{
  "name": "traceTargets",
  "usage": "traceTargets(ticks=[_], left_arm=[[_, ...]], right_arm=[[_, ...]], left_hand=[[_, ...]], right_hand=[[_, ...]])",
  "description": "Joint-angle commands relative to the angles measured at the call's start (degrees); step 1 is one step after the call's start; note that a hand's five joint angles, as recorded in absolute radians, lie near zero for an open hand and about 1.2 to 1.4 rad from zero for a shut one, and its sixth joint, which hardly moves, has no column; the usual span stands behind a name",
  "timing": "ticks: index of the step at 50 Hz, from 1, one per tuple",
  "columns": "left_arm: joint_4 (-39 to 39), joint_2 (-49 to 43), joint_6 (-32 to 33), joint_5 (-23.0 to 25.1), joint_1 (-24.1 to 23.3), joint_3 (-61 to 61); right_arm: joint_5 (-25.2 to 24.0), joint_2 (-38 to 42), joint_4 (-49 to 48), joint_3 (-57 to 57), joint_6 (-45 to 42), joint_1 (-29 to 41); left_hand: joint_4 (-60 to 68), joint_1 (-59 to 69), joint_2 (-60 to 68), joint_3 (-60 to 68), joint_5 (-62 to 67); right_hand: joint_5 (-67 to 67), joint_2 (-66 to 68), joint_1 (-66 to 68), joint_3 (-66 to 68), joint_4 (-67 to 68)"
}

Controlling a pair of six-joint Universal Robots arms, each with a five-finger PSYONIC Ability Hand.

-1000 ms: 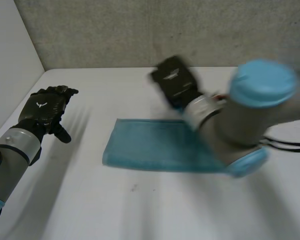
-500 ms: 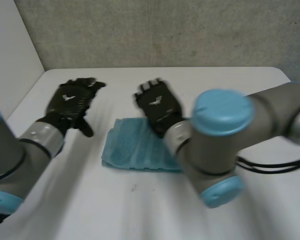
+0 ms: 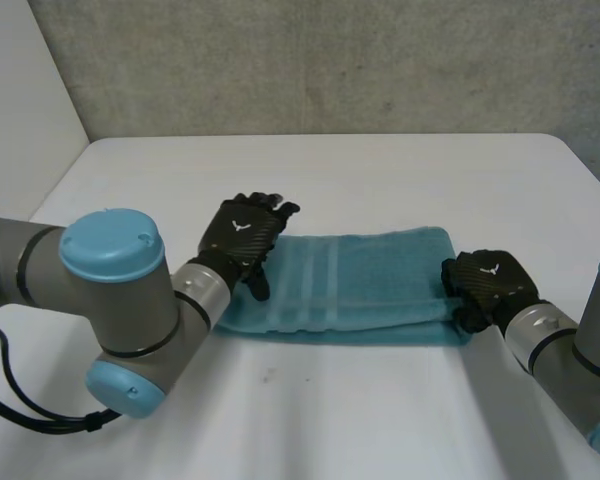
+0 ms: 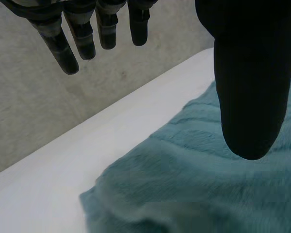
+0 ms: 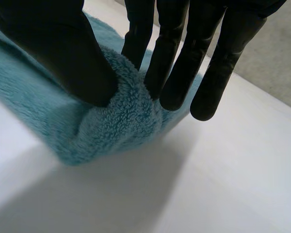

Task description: Fold the laundry

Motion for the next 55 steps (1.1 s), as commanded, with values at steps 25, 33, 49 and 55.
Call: traceTargets(ticks=[25,33,49,55], left_arm=[[-2.85,20.47,-0.81,-2.21,13.17,-11.59],[-3.20,14.07,-2.73,-2.12,6.77,-3.96],[-14.27,-0.18,-11.70,-2.91,1.21,4.15],[-16.30,-1.15,-11.53,-5.19,2.18,1.61]], right_arm=[[13.06,22.66,9.81,-45.30,-4.69,39.12],[17.41,11.58,9.64,-40.83,4.51,31.92],[8.09,23.06,21.58,-43.35,18.16,22.86],[7.47,26.94,27.38,-46.44,17.90,20.84]], left_hand=[[0.58,0.59,0.52,0.58,-0.64],[1.42,1.43,1.36,1.42,0.20],[1.93,1.93,1.86,1.92,0.70],[1.42,1.43,1.36,1.42,0.20]], right_hand=[[-46.70,-49.01,-35.91,-48.65,-48.94],[-55.24,-57.55,-44.45,-57.19,-57.49],[-55.24,-57.55,-44.45,-57.19,-57.49],[-55.24,-57.55,-44.45,-57.19,-57.49]])
